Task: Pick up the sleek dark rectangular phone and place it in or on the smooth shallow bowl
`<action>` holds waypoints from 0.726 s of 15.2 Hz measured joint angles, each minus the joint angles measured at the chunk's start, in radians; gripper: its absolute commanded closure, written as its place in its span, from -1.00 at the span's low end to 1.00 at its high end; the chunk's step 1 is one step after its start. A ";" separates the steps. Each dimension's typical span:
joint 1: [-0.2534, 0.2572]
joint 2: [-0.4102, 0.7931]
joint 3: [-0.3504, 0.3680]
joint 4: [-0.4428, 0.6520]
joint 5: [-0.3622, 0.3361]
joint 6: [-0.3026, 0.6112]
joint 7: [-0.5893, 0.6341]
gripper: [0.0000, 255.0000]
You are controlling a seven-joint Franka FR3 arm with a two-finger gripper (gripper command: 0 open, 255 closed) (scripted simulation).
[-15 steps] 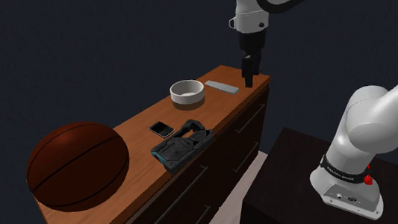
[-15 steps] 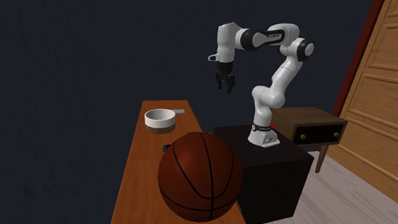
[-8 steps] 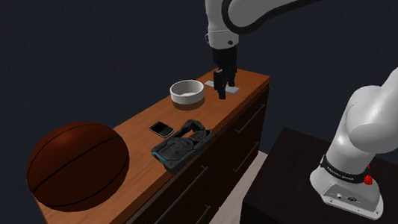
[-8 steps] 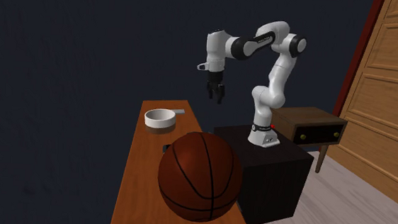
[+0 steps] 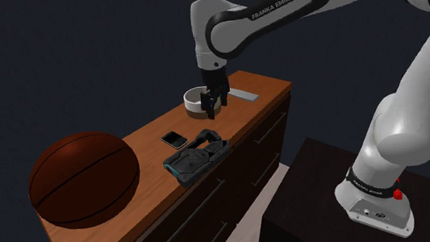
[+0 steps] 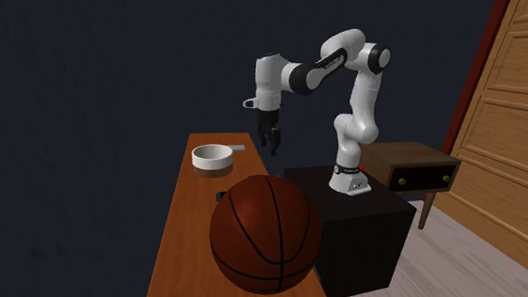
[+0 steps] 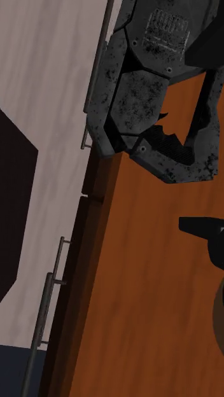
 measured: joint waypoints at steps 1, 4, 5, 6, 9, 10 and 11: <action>0.004 0.036 0.006 0.015 -0.005 0.022 0.014 -1.00; 0.011 0.147 0.015 0.102 -0.026 0.052 0.047 -1.00; 0.015 0.188 0.017 0.135 -0.034 0.063 0.058 -1.00; 0.020 0.222 0.019 0.162 -0.041 0.072 0.070 -1.00; 0.042 0.348 0.023 0.285 -0.069 0.082 0.110 -1.00; 0.049 0.385 0.023 0.322 -0.076 0.082 0.121 -1.00; 0.059 0.431 0.022 0.372 -0.086 0.082 0.133 -1.00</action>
